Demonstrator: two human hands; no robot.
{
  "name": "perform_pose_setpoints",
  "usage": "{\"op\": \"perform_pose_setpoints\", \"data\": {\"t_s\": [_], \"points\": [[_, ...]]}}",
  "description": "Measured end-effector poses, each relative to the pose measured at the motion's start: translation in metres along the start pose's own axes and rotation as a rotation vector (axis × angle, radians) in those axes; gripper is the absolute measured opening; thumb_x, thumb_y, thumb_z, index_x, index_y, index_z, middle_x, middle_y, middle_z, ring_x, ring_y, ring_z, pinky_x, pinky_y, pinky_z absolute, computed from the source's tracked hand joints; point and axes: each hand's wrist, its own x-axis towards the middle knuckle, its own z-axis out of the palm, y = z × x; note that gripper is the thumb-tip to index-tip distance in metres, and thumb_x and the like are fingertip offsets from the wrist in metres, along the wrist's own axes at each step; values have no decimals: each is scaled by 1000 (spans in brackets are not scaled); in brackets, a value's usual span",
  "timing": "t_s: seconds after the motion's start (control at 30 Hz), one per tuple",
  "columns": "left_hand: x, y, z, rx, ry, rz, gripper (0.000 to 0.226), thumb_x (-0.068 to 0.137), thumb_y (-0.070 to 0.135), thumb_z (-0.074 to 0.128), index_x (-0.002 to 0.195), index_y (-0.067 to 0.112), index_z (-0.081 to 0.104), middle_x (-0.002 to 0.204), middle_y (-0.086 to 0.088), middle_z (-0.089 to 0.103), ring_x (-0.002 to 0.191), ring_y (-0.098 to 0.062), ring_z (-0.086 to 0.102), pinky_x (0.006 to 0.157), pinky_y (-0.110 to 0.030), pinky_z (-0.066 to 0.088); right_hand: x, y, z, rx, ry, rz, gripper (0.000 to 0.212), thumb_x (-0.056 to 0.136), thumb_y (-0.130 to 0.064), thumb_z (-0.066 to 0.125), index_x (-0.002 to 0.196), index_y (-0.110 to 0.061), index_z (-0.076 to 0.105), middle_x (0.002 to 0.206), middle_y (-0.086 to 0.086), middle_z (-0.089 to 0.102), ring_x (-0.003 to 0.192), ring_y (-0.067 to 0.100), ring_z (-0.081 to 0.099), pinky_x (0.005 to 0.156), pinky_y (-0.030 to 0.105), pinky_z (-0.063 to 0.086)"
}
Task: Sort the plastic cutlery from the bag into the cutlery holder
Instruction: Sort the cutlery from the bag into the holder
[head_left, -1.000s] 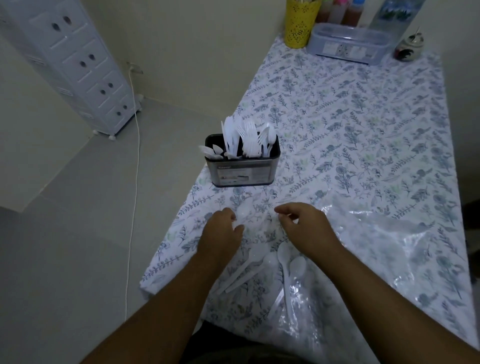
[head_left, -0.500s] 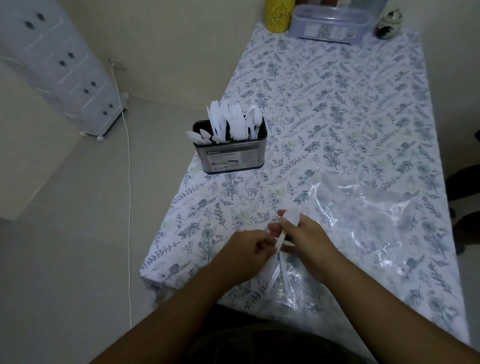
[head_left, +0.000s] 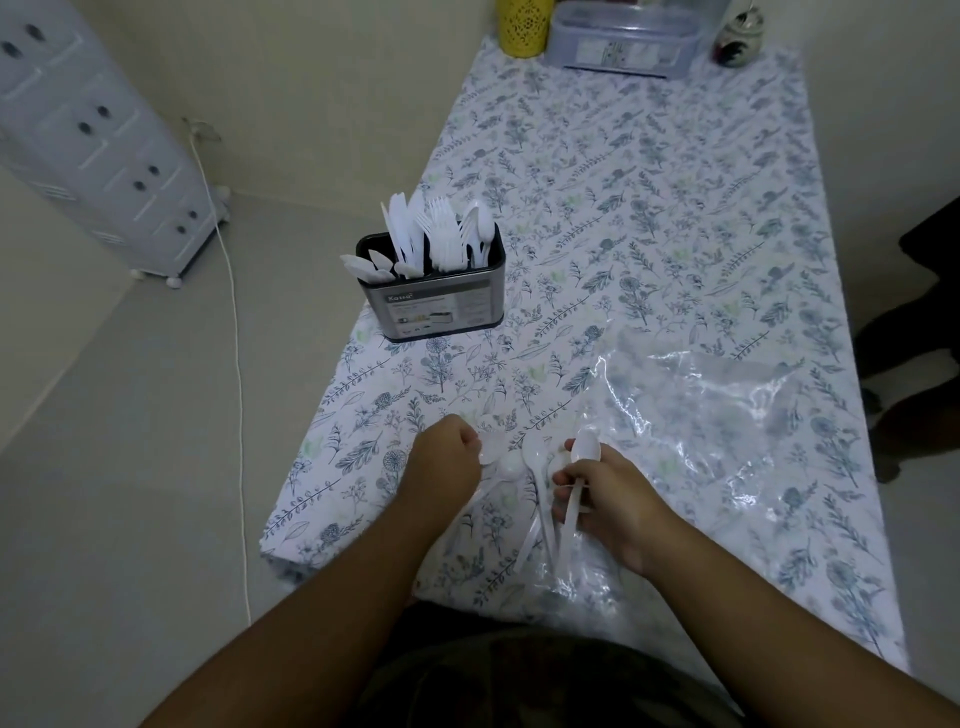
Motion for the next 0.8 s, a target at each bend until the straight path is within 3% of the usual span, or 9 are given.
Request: {"op": "perform_pose_setpoints", "data": {"t_s": [0.1, 0.17, 0.23, 0.4, 0.47, 0.53, 0.63, 0.7, 0.8], "points": [[-10, 23, -8, -153, -8, 12, 5, 91, 22, 69, 91, 17, 69, 78, 7, 67, 69, -3, 63, 58, -10, 45, -3, -1, 1, 3, -67, -65, 20, 99, -15, 61, 118, -10, 57, 85, 10, 60, 77, 24, 61, 73, 36, 58], [-21, 40, -8, -341, -140, -5, 8, 91, 20, 70, 94, 13, 72, 81, 0, 73, 69, -12, 72, 68, -25, 60, -6, -3, 2, -7, -115, -98, 21, 100, -21, 63, 119, -13, 60, 94, 11, 70, 86, 24, 70, 80, 38, 59], [-29, 51, -3, -453, -252, -36, 11, 93, 16, 67, 95, 8, 73, 80, -6, 75, 68, -16, 75, 70, -35, 64, -7, -2, 1, -76, -137, -127, 18, 103, -19, 58, 120, -15, 64, 100, 11, 77, 89, 25, 76, 82, 42, 60], [-15, 39, 17, -81, -68, 38, 16, 92, 29, 66, 99, 15, 66, 86, 3, 66, 78, -12, 64, 68, -26, 52, -3, 6, -12, -207, 112, -59, 21, 101, -14, 49, 110, -15, 68, 87, 11, 68, 69, 24, 63, 58, 33, 54], [-7, 35, 21, 0, -75, 57, 23, 92, 34, 67, 103, 15, 64, 94, 1, 63, 84, -15, 62, 74, -29, 53, -4, 7, -18, -107, 120, -1, 23, 103, -18, 45, 112, -11, 65, 84, 12, 62, 64, 23, 55, 56, 32, 49], [-3, 37, 24, 57, -104, 62, 19, 90, 33, 69, 91, 13, 69, 88, 2, 66, 80, -14, 64, 76, -35, 58, -5, 9, -24, -41, 91, 32, 24, 104, -23, 44, 116, -11, 62, 83, 13, 58, 59, 20, 50, 53, 32, 45], [2, 41, 28, 39, -103, 65, 20, 90, 28, 69, 75, 15, 71, 76, 5, 71, 70, -12, 68, 72, -39, 62, -6, 10, -29, -30, 62, 1, 20, 103, -17, 50, 118, -11, 61, 79, 11, 57, 56, 18, 48, 53, 32, 44], [1, 47, 28, -28, -108, 70, 20, 90, 30, 69, 76, 16, 73, 74, 10, 71, 69, -5, 67, 71, -30, 59, -7, 8, -29, -16, 57, -35, 17, 102, -12, 50, 113, -10, 62, 76, 9, 55, 58, 19, 50, 57, 35, 48], [-6, 60, 25, -114, -177, 104, 14, 89, 32, 72, 86, 19, 76, 72, 13, 69, 68, 2, 65, 64, -17, 49, -8, 7, -29, 10, 8, -69, 15, 101, -23, 59, 107, -11, 65, 76, 9, 60, 64, 23, 60, 69, 41, 57]]}}
